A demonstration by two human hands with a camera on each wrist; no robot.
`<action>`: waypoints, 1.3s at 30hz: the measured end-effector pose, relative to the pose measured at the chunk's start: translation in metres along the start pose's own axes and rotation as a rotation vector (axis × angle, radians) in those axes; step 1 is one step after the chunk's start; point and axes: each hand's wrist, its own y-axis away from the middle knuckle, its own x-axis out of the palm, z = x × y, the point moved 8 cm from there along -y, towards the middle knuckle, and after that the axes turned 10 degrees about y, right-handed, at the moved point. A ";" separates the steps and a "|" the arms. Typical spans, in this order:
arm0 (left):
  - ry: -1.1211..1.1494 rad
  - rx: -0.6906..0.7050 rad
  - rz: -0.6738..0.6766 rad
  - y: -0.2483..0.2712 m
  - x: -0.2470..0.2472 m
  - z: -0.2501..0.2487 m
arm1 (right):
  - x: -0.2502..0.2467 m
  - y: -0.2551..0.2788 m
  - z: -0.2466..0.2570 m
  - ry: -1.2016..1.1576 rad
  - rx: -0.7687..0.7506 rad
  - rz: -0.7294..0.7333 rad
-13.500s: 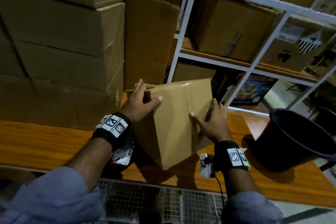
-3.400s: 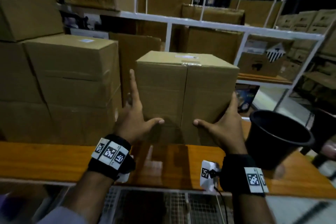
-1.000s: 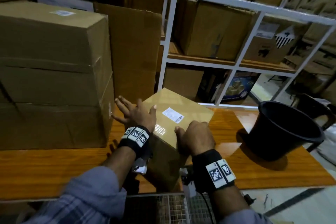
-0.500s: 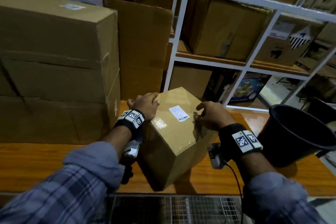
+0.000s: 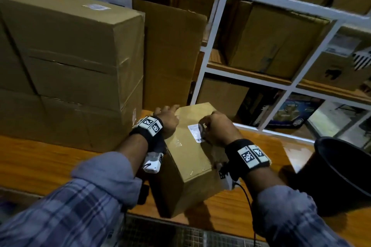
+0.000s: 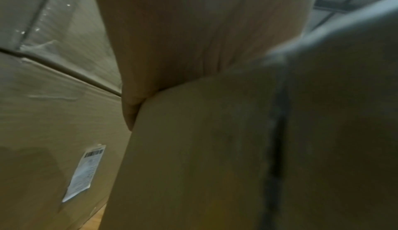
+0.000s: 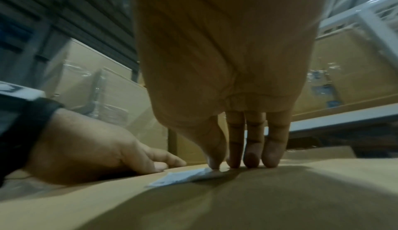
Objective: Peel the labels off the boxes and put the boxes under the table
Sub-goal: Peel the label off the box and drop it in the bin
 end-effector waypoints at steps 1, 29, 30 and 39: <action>-0.001 0.002 0.012 -0.001 0.000 0.000 | 0.001 -0.001 0.001 0.024 -0.018 -0.006; -0.012 0.007 0.030 0.000 -0.002 -0.001 | 0.003 -0.035 0.009 0.253 -0.048 0.153; -0.010 0.009 0.034 -0.001 -0.001 0.000 | 0.004 -0.035 0.006 0.220 -0.038 0.146; -0.013 0.019 0.054 -0.003 -0.002 -0.002 | 0.003 -0.027 0.010 0.271 -0.079 0.054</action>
